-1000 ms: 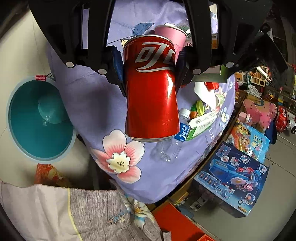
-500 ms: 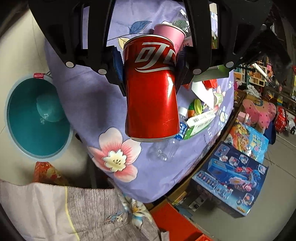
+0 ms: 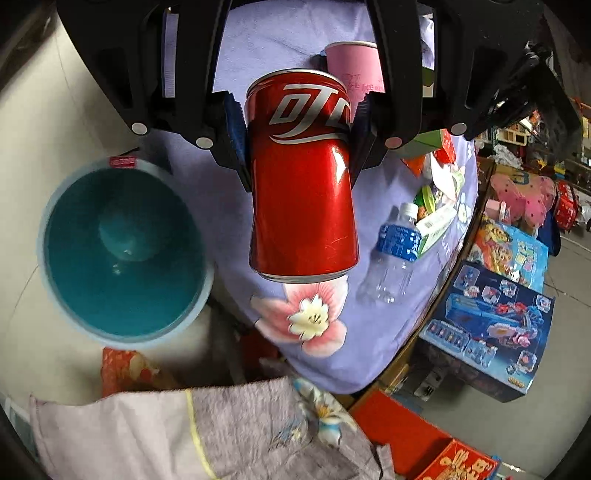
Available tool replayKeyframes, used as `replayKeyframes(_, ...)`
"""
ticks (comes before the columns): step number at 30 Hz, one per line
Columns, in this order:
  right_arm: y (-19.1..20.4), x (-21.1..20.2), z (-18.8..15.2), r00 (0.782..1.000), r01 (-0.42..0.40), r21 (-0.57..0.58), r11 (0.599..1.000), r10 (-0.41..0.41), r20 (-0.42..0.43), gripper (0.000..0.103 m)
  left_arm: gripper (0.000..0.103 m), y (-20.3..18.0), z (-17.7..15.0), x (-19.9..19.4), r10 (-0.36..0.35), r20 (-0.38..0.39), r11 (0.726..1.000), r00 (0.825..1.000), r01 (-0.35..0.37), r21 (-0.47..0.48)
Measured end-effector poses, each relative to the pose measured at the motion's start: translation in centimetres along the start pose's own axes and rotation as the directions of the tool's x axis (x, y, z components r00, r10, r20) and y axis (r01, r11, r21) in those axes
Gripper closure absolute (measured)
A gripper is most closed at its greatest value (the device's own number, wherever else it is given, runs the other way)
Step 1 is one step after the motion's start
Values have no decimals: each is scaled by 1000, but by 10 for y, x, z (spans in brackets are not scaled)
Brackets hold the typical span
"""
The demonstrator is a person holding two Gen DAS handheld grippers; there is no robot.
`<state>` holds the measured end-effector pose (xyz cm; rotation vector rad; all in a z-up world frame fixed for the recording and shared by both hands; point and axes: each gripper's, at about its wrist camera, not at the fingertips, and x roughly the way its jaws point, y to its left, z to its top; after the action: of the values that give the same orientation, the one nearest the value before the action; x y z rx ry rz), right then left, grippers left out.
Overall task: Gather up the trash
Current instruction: 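Lift the can and box and carry both toward the teal trash bin, then open the left tool over the bin while the right tool releases the can into it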
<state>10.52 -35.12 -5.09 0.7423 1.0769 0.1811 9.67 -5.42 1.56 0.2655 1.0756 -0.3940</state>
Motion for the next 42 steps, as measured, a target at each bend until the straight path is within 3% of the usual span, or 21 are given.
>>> replayKeyframes(1,4,4,0,1000,-10,-5,1000,10,-7,58,11,-3,-4,-4,4,13,1000,1000,-4,3)
replayKeyframes(5,16,11,-4,999,-27,-22,999,27,-18,58,11,-28,-10,-3,-32,-16,998,999,33,45)
replayKeyframes(8,19,11,-8,999,-33,-25,999,32,-22,58,12,-46,-13,14,64,-46,993,997,-59,107)
replayKeyframes(9,19,11,-10,999,-32,-25,999,31,-24,58,19,-45,-14,22,80,-62,992,995,-73,105)
replayKeyframes(10,19,10,-12,999,-29,-26,999,29,-26,58,39,-43,-15,30,82,-82,993,993,-74,94)
replayKeyframes(11,18,11,-12,999,-27,-27,999,26,-29,57,51,-36,-16,40,80,-116,995,990,-72,71)
replayKeyframes(12,17,11,-13,999,-26,-28,999,25,-33,57,76,-29,-17,47,74,-139,997,988,-68,47)
replayKeyframes(13,16,12,-13,999,-27,-29,999,26,-35,57,87,-23,-18,53,86,-155,996,984,-83,26)
replayKeyframes(15,13,9,-13,999,-30,-28,999,29,-27,57,100,-11,-19,55,133,-151,991,980,-134,1)
replayKeyframes(22,-6,-16,-2,996,-72,13,997,71,46,58,102,-17,3,10,122,-32,992,992,-122,-11)
replayKeyframes(28,-52,-53,11,989,-52,94,994,38,145,58,102,-62,49,-8,39,73,999,997,-41,34)
replayKeyframes(35,-125,-80,17,979,28,237,971,-75,190,58,102,-149,99,52,-122,-4,983,993,121,136)
replayKeyframes(42,-175,-68,26,981,103,321,941,-150,124,58,101,-208,125,139,-174,-147,965,974,199,173)
